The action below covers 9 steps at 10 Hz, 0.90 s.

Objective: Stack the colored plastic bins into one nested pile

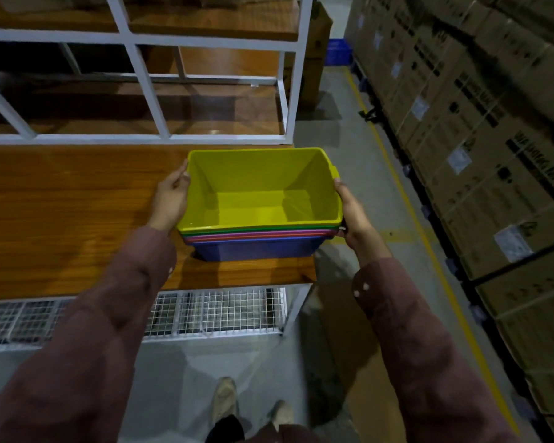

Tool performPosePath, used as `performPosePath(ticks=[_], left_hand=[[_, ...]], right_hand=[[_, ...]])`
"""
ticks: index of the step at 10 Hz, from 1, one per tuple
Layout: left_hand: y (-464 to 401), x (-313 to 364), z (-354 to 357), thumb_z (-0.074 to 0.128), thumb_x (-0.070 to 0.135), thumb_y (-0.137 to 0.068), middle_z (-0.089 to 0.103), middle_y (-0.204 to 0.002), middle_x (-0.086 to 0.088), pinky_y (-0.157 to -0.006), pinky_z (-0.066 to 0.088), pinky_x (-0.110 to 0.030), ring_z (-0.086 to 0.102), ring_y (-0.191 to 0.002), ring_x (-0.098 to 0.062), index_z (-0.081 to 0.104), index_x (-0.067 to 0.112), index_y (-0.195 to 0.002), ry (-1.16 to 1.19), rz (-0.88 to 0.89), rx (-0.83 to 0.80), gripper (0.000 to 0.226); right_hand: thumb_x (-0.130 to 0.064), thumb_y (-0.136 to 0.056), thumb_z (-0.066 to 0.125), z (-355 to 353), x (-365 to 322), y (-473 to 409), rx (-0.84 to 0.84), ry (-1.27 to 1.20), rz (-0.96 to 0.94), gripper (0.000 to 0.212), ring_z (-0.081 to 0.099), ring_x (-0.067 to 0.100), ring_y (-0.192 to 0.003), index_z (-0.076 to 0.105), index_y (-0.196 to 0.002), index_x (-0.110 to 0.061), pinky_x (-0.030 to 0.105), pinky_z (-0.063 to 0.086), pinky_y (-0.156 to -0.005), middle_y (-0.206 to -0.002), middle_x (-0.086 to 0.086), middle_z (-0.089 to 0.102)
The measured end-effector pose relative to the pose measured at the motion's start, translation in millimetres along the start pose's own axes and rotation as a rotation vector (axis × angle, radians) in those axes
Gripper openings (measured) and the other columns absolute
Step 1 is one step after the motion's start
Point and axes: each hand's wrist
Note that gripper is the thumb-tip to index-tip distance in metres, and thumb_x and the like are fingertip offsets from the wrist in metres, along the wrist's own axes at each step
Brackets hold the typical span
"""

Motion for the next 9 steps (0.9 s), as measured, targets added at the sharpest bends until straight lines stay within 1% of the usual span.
performPosePath(ticks=[1, 2, 3, 4, 5, 6, 7, 8, 9], left_hand=[[15, -8, -5, 0.050, 0.037, -0.110, 0.051, -0.162, -0.002, -0.113, 0.035, -0.023, 0.045, -0.148, -0.015, 0.052, 0.028, -0.156, -0.004, -0.017, 0.009, 0.047], [29, -11, -8, 0.051, 0.042, -0.109, 0.051, -0.163, 0.000, -0.118, 0.036, -0.030, 0.045, -0.146, -0.013, 0.053, 0.035, -0.155, 0.003, -0.030, 0.023, 0.047], [43, -11, -9, 0.050, 0.038, -0.110, 0.048, -0.165, -0.002, -0.121, 0.034, -0.031, 0.042, -0.151, -0.017, 0.051, 0.029, -0.157, 0.001, -0.005, 0.007, 0.047], [51, -12, -10, 0.050, 0.037, -0.111, 0.049, -0.164, -0.003, -0.119, 0.036, -0.032, 0.043, -0.151, -0.019, 0.050, 0.027, -0.157, -0.001, 0.001, 0.006, 0.048], [58, -8, -10, 0.050, 0.038, -0.111, 0.048, -0.165, -0.004, -0.117, 0.037, -0.031, 0.044, -0.151, -0.020, 0.050, 0.027, -0.157, 0.002, -0.009, -0.001, 0.048], [67, -2, -10, 0.048, 0.035, -0.112, 0.050, -0.163, -0.004, -0.108, 0.038, -0.028, 0.046, -0.139, -0.012, 0.049, 0.025, -0.158, 0.003, -0.012, -0.003, 0.047], [73, -2, -13, 0.051, 0.035, -0.111, 0.053, -0.161, -0.004, -0.107, 0.039, -0.028, 0.049, -0.143, -0.017, 0.051, 0.025, -0.157, -0.007, -0.008, 0.022, 0.047], [72, 0, -16, 0.052, 0.045, -0.108, 0.054, -0.160, -0.003, -0.112, 0.042, -0.035, 0.050, -0.148, -0.026, 0.052, 0.029, -0.156, -0.021, -0.026, -0.005, 0.051], [72, 1, -34, 0.039, 0.069, -0.102, 0.050, -0.164, -0.004, -0.119, 0.040, -0.049, 0.046, -0.152, -0.033, 0.044, 0.038, -0.159, -0.217, 0.004, -0.065, 0.065]], right_hand=[[-0.083, -0.070, 0.067, -9, 8, 10, -0.019, -0.007, -0.002, 0.080, 0.079, 0.025, -0.098, 0.074, -0.126, -0.026, 0.036, 0.060, -0.068, -0.113, 0.003, 0.082], [-0.083, -0.064, 0.070, -14, 15, 21, -0.033, -0.033, -0.005, 0.087, 0.080, 0.026, -0.098, 0.074, -0.128, -0.024, 0.030, 0.059, -0.055, -0.114, 0.005, 0.082], [-0.071, -0.081, 0.071, -17, 21, 34, -0.047, -0.102, -0.016, 0.072, 0.079, 0.031, -0.103, 0.073, -0.130, -0.018, 0.030, 0.060, -0.054, -0.116, 0.010, 0.081], [-0.063, -0.089, 0.070, -21, 29, 42, -0.042, -0.156, -0.016, 0.063, 0.079, 0.032, -0.103, 0.074, -0.128, -0.014, 0.028, 0.060, -0.052, -0.115, 0.013, 0.081], [-0.074, -0.079, 0.071, -22, 32, 51, -0.038, -0.122, -0.013, 0.074, 0.080, 0.029, -0.099, 0.075, -0.126, -0.017, 0.028, 0.060, -0.053, -0.114, 0.010, 0.082], [-0.078, -0.069, 0.073, -26, 36, 54, -0.019, -0.098, -0.016, 0.081, 0.082, 0.024, -0.096, 0.075, -0.125, -0.019, 0.032, 0.063, -0.061, -0.113, 0.008, 0.082], [-0.071, -0.081, 0.072, -24, 32, 66, -0.038, -0.119, -0.022, 0.069, 0.082, 0.022, -0.090, 0.075, -0.125, -0.017, 0.031, 0.062, -0.058, -0.114, 0.010, 0.082], [-0.065, -0.091, 0.066, -27, 30, 70, -0.082, -0.049, 0.010, 0.057, 0.081, 0.019, -0.080, 0.073, -0.123, -0.018, 0.028, 0.060, -0.055, -0.116, 0.012, 0.079], [-0.095, -0.070, 0.055, -30, 20, 81, 0.202, 0.334, -0.119, 0.110, 0.062, 0.038, -0.130, 0.061, -0.143, -0.013, 0.048, 0.053, -0.103, -0.147, 0.022, 0.061]])
Point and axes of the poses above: each hand's wrist, its own y-axis away from the middle knuckle, its own z-axis out of the palm, x = y × z
